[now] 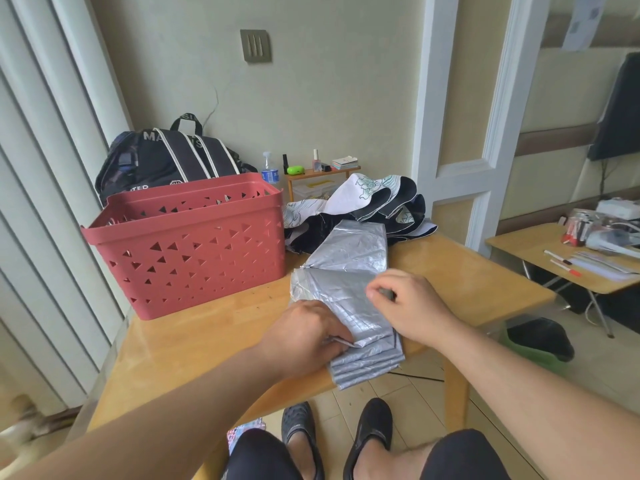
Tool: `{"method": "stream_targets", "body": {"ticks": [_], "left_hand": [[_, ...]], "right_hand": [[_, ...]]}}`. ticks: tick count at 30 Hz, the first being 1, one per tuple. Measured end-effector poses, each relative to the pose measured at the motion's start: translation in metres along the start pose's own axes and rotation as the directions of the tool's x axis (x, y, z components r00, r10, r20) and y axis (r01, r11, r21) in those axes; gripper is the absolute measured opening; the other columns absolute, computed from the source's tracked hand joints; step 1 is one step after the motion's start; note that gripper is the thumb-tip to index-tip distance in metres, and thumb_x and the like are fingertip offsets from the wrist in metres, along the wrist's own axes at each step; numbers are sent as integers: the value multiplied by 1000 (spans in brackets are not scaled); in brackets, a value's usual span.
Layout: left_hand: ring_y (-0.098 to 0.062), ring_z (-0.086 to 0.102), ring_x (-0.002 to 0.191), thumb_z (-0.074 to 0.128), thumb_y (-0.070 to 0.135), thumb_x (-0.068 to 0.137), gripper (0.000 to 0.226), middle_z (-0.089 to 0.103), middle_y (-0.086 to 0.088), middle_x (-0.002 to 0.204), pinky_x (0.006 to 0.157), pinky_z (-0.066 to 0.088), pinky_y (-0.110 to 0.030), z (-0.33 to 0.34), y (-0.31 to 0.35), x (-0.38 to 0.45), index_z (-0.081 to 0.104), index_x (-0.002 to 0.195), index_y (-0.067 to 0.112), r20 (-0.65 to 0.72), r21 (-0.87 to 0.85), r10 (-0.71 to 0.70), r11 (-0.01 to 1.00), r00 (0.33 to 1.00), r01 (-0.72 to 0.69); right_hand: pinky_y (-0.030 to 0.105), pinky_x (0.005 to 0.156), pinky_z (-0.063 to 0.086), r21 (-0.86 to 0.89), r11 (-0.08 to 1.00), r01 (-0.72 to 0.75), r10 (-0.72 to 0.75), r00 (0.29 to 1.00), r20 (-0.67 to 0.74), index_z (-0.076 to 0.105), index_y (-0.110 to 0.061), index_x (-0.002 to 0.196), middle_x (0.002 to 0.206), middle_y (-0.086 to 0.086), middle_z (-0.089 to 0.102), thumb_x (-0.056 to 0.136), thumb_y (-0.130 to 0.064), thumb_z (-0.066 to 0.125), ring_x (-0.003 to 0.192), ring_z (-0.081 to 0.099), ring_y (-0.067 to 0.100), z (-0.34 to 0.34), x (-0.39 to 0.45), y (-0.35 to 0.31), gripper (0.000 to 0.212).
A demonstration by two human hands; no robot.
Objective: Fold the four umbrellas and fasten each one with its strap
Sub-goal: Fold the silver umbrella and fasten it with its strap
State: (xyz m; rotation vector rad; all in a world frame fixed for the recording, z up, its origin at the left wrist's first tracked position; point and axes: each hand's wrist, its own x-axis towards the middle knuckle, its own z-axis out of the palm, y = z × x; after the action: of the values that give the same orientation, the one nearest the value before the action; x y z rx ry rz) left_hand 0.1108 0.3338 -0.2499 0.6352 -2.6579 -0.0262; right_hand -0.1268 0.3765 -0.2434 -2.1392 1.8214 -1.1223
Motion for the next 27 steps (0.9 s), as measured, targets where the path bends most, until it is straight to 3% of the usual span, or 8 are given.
{"method": "stream_targets", "body": {"ticks": [4,9,11,13,16,18,22,27], "left_hand": [[-3,65,92,76,34,90,13,76,18,95,88,52,-22,6,-1,0,80,102,37,34,-33,-34,999,999,35],[2,70,89,68,46,90,23,78,18,98,82,55,-18,-1,-2,6,80,107,37,214,-96,-158,979,964,182],[-1,71,93,54,60,89,39,78,17,102,86,58,-26,-7,-1,16,78,108,37,251,-101,-206,966,946,237],[-11,68,106,46,60,90,44,76,13,114,94,55,-34,-10,-2,29,75,114,38,159,-62,-230,968,960,242],[-17,58,124,58,34,93,35,67,7,131,103,46,-32,-11,0,52,71,125,32,-18,-68,-264,963,964,263],[-20,55,128,59,21,94,42,62,3,137,102,46,-32,-9,2,66,65,134,30,-38,-55,-318,947,947,316],[-28,49,135,56,47,97,52,55,-5,142,106,44,-36,10,-2,74,53,146,29,142,34,-447,894,883,448],[-32,22,147,53,80,87,90,27,-2,157,121,26,-53,5,-14,44,21,161,40,467,263,-441,897,766,356]], "right_hand": [[28,93,47,-71,996,-47,50,998,40,75,-27,113,113,-15,63,101,-30,61,100,60,7,20,22,8,19],[35,101,46,-116,989,-92,102,991,85,77,-29,95,106,-14,63,92,-35,73,109,58,15,39,14,30,7],[36,102,45,-105,990,-90,98,992,79,76,-32,93,107,-16,61,90,-38,75,110,56,16,42,12,33,6],[36,101,45,-111,991,-75,83,994,68,75,-35,92,106,-17,59,91,-40,74,110,55,18,43,12,34,6],[34,103,42,-153,986,-69,81,994,75,76,-35,98,112,-13,60,93,-40,70,115,52,19,45,9,31,9],[33,105,40,-163,983,-85,98,993,73,76,-36,100,118,-11,60,93,-41,69,119,49,19,45,9,29,12],[34,103,42,-148,984,-96,108,991,81,76,-34,103,116,-12,60,93,-38,66,117,49,17,42,10,28,15],[36,104,42,-236,971,-35,67,990,126,72,-33,114,120,-15,57,97,-49,60,120,47,15,38,6,28,26]]}}
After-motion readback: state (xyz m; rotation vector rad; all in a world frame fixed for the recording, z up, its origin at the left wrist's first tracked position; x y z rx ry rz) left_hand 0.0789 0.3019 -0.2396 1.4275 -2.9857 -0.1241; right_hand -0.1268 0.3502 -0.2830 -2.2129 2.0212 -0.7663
